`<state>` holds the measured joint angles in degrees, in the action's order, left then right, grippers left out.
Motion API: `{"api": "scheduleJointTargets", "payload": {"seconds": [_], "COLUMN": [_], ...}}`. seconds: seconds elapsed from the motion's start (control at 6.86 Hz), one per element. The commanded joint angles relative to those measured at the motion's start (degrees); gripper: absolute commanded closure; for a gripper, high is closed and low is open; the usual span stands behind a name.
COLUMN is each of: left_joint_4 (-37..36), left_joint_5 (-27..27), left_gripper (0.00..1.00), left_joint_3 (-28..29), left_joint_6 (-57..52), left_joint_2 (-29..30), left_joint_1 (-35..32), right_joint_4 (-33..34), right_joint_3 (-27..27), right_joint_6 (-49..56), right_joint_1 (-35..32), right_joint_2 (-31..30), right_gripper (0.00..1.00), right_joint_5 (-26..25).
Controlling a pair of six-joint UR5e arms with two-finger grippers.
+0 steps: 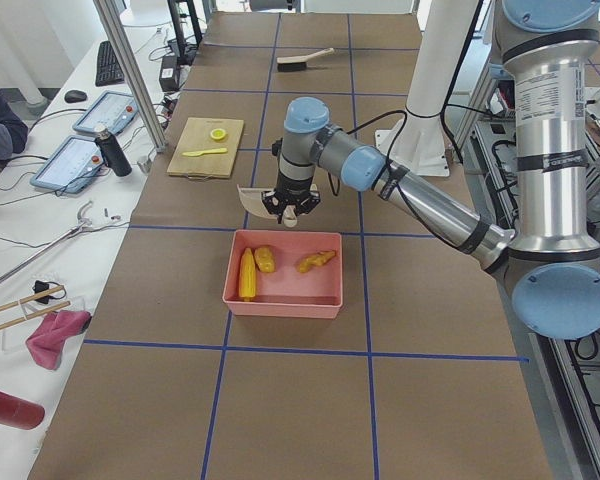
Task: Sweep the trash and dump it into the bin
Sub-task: 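Set the dustpan down with the left gripper while the right releases the brush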
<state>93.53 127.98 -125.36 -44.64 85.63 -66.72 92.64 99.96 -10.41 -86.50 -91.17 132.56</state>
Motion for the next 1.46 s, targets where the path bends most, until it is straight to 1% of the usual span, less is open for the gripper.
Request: {"api": "scheduleJointTargets", "payload": {"seconds": [0.0, 0.15, 0.29, 0.58, 0.73, 0.87, 1.02, 1.17, 1.31], "left_joint_4": [14.42, 20.06, 22.64, 23.28, 23.19, 23.28, 23.54, 26.59, 27.31], "left_joint_5": [0.07, -0.01, -0.01, -0.36, -0.54, -0.54, -0.54, -0.54, -0.54], "left_gripper": [0.92, 0.92, 0.92, 0.92, 0.91, 0.90, 0.85, 0.79, 0.76], "left_joint_3": [8.17, 12.73, 15.47, 21.27, 22.08, 23.05, 24.10, 25.68, 26.30], "left_joint_6": [8.38, 14.52, 16.84, 17.39, 17.83, 17.84, 17.57, 17.83, 17.84], "left_joint_2": [6.80, 10.84, 12.88, 16.66, 18.07, 19.39, 20.53, 20.98, 21.42], "left_joint_1": [12.44, 14.93, 17.13, 20.74, 23.36, 24.43, 25.49, 25.50, 25.93], "right_joint_4": [-0.01, -0.01, -0.09, -0.09, -0.09, -0.18, -0.18, -0.18, -0.18], "right_joint_3": [-0.02, 0.32, 0.50, 0.68, 0.68, 0.51, 0.42, 0.33, 0.33], "right_joint_6": [0.39, 0.22, 0.22, -0.22, -0.31, -0.31, -0.31, -0.22, -0.31], "right_joint_1": [-0.59, -0.68, -0.68, -0.68, -0.68, -0.68, -0.68, -0.68, -0.68], "right_joint_2": [-1.20, -1.29, -1.46, -1.38, -1.81, -1.90, -1.99, -2.08, -2.17], "right_gripper": [0.00, 0.00, 0.00, 0.00, 0.00, 0.00, 0.00, 0.00, 0.00], "right_joint_5": [0.15, 0.42, 0.60, 1.13, 1.13, 1.13, 1.13, 1.21, 1.13]}}
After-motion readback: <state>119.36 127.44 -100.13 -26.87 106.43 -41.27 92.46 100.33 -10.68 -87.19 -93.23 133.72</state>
